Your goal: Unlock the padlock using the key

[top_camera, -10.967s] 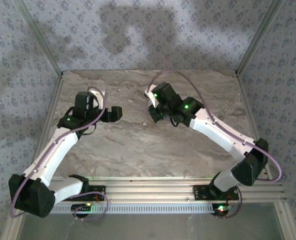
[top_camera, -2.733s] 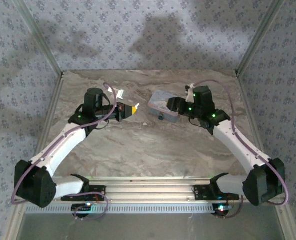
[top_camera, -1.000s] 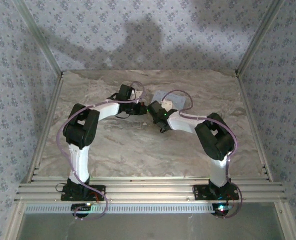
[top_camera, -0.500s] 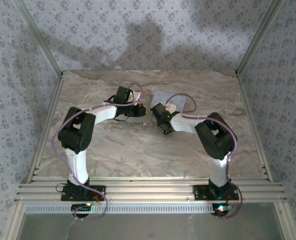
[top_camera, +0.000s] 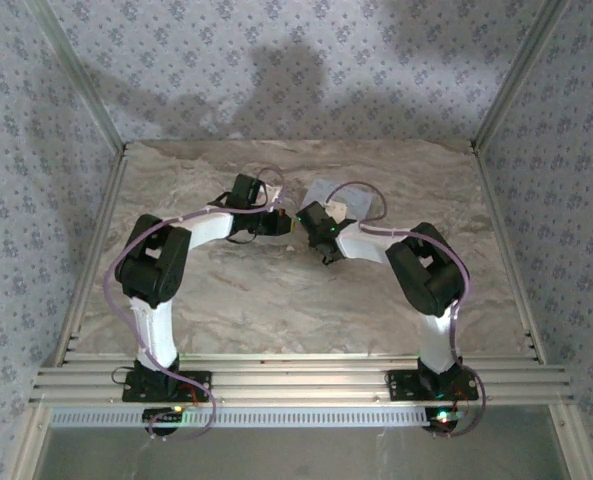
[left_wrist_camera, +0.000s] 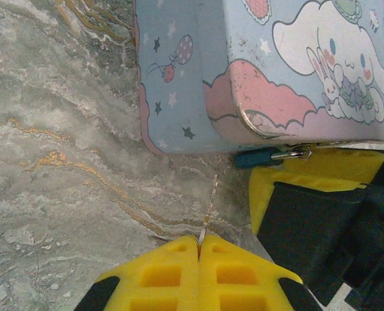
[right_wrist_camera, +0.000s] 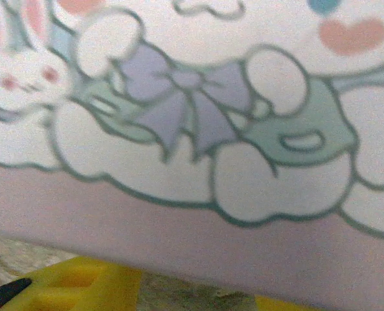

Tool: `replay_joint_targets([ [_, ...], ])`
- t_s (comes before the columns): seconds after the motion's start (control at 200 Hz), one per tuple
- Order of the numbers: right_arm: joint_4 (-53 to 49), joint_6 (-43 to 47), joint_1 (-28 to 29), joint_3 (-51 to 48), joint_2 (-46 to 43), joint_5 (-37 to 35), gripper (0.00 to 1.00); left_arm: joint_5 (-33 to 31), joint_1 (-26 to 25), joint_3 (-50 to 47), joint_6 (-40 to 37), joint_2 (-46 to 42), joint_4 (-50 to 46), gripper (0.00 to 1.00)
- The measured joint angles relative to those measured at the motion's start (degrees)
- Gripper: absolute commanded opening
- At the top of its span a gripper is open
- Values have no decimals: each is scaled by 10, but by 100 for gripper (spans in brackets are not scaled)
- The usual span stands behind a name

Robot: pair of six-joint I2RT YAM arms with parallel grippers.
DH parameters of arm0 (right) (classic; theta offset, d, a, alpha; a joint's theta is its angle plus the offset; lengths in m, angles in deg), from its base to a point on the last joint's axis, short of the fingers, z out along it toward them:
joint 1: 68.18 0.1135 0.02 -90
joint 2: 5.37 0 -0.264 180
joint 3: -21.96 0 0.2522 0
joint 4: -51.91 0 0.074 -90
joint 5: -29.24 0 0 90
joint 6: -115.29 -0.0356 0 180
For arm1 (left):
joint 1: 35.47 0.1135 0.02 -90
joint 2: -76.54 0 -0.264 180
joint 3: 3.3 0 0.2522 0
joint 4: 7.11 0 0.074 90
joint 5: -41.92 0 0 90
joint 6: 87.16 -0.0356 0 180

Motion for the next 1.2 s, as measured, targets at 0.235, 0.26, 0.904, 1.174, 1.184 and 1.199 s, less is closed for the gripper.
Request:
replay_joint_targets([
  [0.235, 0, 2, 4, 15, 1, 0, 51, 0, 6, -2, -2, -3, 0, 0],
  [0.26, 0, 2, 5, 16, 1, -1, 51, 0, 6, -2, -3, -3, 0, 0],
  [0.904, -22, -8, -7, 52, 41, -8, 19, 9, 18, -29, -11, -16, 0, 0],
  [1.174, -27, 7, -7, 55, 40, -14, 0, 28, 21, -56, -21, -34, 17, 0],
  [1.184, -27, 10, -7, 55, 40, -14, 0, 29, 21, -58, -21, -35, 18, 0],
  [1.199, -27, 12, -6, 54, 39, -14, 0, 30, 21, -60, -22, -36, 17, 0],
])
